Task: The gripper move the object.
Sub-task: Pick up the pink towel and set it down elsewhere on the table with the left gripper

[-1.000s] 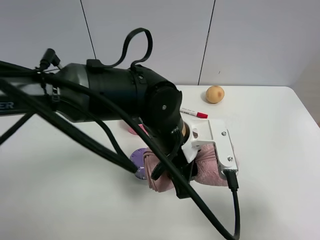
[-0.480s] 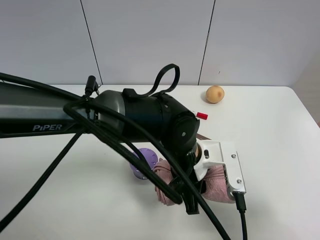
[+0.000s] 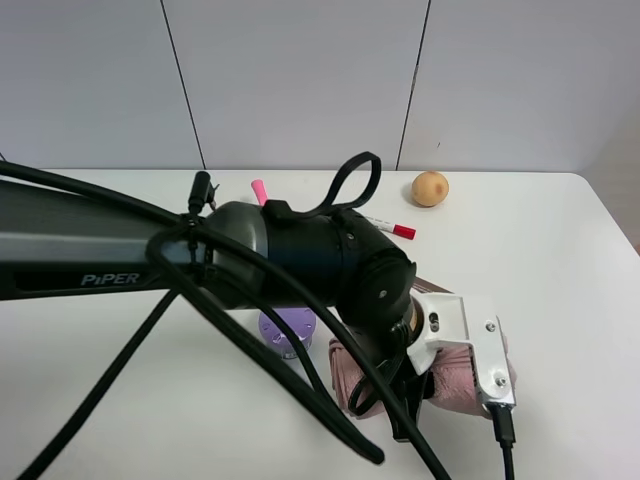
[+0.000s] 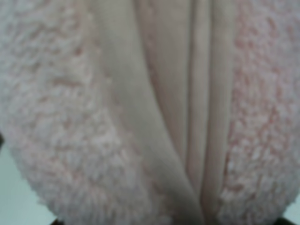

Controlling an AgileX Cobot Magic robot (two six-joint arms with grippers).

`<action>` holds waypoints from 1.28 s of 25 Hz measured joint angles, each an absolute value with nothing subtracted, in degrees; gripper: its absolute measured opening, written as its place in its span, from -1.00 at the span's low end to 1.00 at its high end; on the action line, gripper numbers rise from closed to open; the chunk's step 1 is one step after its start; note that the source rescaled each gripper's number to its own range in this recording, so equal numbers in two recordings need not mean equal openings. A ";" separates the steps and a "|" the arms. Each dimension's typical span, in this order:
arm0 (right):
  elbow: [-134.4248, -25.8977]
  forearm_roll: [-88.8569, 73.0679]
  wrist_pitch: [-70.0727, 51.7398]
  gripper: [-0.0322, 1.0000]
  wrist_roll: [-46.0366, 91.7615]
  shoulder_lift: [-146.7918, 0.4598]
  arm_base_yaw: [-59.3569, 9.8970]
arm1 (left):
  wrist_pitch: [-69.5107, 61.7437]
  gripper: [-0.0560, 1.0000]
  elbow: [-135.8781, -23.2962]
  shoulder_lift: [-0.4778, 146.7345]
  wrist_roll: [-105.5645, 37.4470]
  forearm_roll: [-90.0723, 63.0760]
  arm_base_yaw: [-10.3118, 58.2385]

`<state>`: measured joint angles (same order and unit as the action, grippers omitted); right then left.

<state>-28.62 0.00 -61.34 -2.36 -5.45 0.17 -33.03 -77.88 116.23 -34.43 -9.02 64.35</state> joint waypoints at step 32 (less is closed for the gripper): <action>-28.62 0.00 -61.34 1.00 -2.36 -5.45 0.17 | -33.84 -0.87 -83.19 123.70 -35.77 -6.62 64.46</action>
<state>-28.62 0.00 -61.34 -2.36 -5.45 0.17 -33.84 -83.19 123.70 -35.77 -6.62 64.46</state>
